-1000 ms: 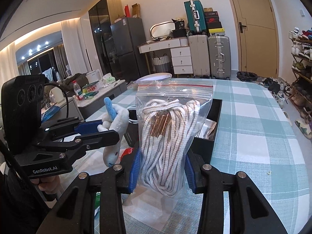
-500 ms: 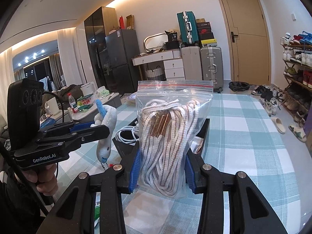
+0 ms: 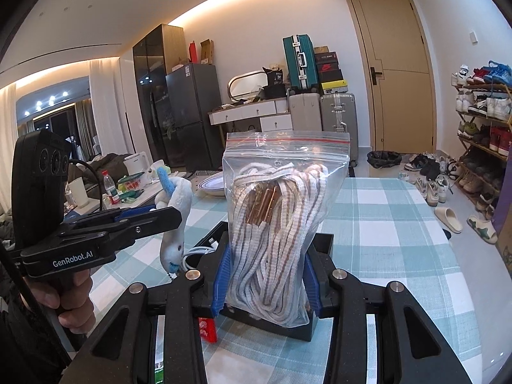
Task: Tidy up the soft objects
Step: 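Carry the plush toy in the left tool while the right tool carries the rope bag over the box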
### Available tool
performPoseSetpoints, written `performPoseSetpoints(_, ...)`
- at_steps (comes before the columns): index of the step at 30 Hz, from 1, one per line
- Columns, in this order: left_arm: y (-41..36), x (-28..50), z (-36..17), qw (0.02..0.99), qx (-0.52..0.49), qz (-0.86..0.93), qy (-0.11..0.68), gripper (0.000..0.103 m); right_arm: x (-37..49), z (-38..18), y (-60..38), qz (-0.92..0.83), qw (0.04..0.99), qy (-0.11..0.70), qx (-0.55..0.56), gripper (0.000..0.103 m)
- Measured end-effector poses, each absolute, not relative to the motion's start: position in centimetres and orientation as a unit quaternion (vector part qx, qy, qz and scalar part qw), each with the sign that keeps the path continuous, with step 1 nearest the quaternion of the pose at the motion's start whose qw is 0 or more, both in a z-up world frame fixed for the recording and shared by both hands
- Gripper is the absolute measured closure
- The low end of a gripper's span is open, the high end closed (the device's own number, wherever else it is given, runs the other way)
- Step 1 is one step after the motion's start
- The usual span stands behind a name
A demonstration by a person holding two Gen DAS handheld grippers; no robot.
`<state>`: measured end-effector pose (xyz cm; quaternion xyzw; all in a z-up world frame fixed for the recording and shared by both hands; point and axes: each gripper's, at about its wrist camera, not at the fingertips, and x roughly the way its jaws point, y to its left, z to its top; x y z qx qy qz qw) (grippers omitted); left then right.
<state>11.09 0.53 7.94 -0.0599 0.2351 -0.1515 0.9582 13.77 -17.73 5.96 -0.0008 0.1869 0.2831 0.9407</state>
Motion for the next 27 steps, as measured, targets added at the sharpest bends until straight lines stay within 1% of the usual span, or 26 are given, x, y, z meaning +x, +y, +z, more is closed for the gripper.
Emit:
performPoseSetpoints(11,0.2,14.0,7.9,0.958,-0.07,-0.149,0.235,0.073,16.2,6.2,-17.3,0.283,0.941,0.189,-0.004,0.063)
performPoseSetpoints(27,-1.3,17.7,6.5,0.953,-0.053,-0.143,0.261,0.073,19.6,4.8,-15.9,0.283,0.932,0.228,-0.019,0.063)
